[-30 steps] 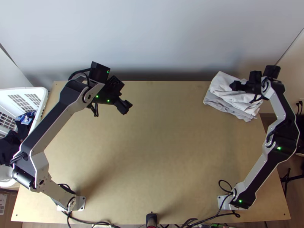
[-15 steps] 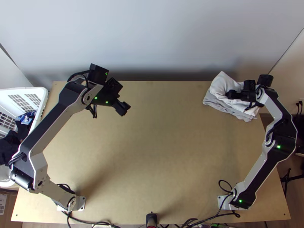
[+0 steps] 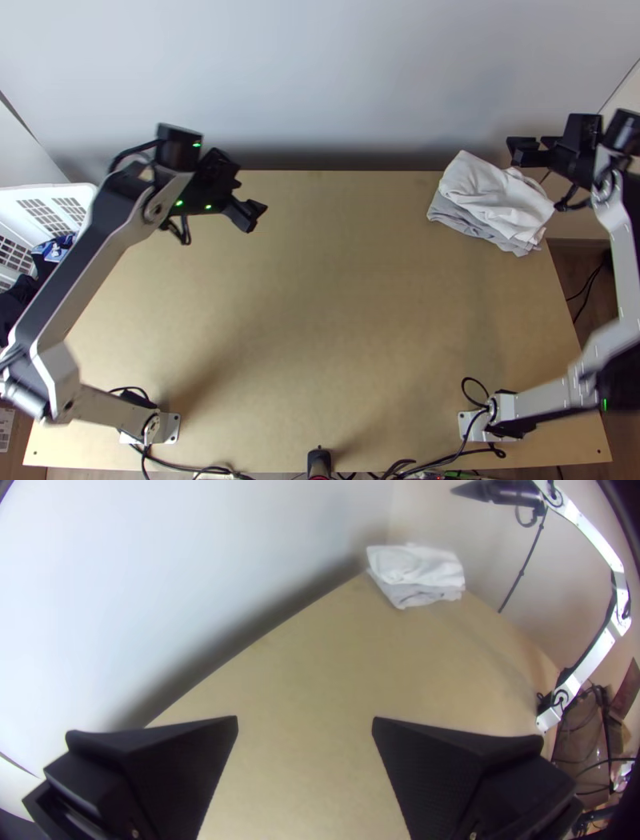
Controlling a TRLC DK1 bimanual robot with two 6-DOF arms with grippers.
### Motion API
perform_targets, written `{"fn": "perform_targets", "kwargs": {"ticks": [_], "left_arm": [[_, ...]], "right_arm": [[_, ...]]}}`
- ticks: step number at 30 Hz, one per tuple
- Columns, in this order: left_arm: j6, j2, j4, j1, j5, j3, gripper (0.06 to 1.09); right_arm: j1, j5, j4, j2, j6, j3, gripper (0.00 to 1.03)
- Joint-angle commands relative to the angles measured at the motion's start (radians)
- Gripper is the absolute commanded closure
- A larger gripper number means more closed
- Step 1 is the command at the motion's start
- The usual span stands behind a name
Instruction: Fold the t-shirt
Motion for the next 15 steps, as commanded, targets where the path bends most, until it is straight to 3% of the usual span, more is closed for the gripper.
{"fn": "perform_targets", "kwargs": {"ticks": [1,7,15], "left_arm": [[-0.050,-0.232,0.132,0.005,-0.019,-0.191,0.10],[-0.135,-0.554,0.358,0.038,-0.024,-0.566,0.10],[-0.178,-0.963,0.489,0.105,-0.053,-0.951,0.10]], "right_arm": [[0.130,0.001,-0.018,-0.380,0.042,-0.222,0.04],[0.227,0.018,0.137,-0.689,0.092,-0.594,0.04],[0.297,0.026,0.257,-1.012,0.101,-0.924,0.04]]}}
